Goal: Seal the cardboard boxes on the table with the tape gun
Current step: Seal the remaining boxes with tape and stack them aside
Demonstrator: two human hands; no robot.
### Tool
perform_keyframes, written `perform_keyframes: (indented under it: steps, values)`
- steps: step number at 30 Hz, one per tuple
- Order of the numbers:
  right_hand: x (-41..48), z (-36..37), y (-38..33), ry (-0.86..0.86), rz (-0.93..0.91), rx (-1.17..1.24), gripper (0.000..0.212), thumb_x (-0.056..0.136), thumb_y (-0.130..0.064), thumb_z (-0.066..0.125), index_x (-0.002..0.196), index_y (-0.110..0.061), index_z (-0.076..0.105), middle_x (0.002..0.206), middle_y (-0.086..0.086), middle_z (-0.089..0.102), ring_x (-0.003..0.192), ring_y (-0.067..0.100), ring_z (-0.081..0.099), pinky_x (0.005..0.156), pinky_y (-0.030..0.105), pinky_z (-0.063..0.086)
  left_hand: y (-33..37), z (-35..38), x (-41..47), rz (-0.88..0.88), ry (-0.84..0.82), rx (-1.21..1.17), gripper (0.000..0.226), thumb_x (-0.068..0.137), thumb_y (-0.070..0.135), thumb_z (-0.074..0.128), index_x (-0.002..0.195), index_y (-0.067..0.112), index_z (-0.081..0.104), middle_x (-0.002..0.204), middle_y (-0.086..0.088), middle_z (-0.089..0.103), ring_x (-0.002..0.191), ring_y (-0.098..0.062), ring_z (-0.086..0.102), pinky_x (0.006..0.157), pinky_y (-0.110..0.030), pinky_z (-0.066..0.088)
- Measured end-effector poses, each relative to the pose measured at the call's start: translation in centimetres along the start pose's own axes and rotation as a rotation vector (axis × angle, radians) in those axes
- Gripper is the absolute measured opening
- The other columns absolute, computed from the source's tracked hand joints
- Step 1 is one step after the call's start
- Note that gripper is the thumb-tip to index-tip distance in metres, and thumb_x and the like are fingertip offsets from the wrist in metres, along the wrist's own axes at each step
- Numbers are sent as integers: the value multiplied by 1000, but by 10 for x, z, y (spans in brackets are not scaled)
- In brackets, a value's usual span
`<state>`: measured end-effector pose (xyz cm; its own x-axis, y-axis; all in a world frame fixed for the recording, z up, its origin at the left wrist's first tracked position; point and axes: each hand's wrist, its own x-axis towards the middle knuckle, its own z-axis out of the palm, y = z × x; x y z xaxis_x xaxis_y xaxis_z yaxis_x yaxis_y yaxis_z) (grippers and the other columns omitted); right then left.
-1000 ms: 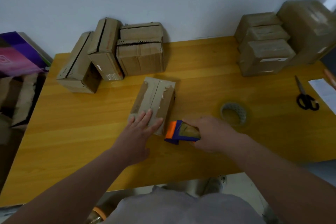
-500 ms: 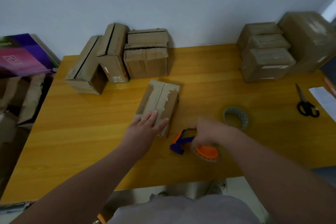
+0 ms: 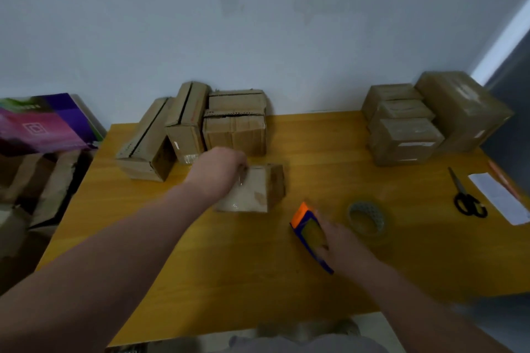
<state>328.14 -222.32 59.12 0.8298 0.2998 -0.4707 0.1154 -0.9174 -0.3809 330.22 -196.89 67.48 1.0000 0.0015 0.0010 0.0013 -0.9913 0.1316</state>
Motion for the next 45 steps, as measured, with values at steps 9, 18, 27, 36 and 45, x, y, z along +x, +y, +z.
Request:
perform_keyframes:
  steps: [9, 18, 27, 36, 45]
  values:
    - [1, 18, -6, -154, -43, -218, 104, 85, -28, 67, 152, -32, -12, 126, 2, 53, 106, 21, 55, 79, 31, 51, -4, -55, 13, 8, -408, -122, 16, 89, 11, 59, 98, 11, 72, 95, -8, 72, 90, -20, 67, 78, -29, 53]
    - [4, -7, -23, 76, -93, 115, 80, 82, -53, 67, 149, -32, 27, 148, 0, 34, 130, 19, 41, 105, 36, 40, -25, -16, -5, -471, -338, -705, 12, 86, 1, 58, 90, -5, 68, 73, -13, 67, 60, -19, 62, 58, -29, 57]
    - [3, -7, -80, 146, -334, 269, 78, 79, -53, 70, 145, -48, 27, 141, -10, 33, 125, 15, 41, 99, 38, 44, -33, -6, -29, -570, -263, -993, 32, 98, 13, 49, 129, 6, 51, 80, -14, 65, 61, -19, 63, 65, -35, 56]
    - [9, -6, -94, 328, -386, 80, 69, 72, -59, 72, 131, -32, 48, 147, -7, 24, 136, 17, 26, 105, 39, 39, -36, 24, -93, -75, 562, -397, 23, 96, 17, 48, 103, 7, 68, 96, -6, 67, 86, -21, 63, 67, -26, 46]
    - [11, 11, -101, 419, -391, 57, 66, 73, -60, 70, 127, -27, 51, 140, 0, 36, 129, 19, 36, 98, 33, 42, -48, 91, -131, 289, 384, -19, 48, 102, 30, 25, 130, 6, 57, 132, -13, 57, 122, -25, 55, 104, -46, 40]
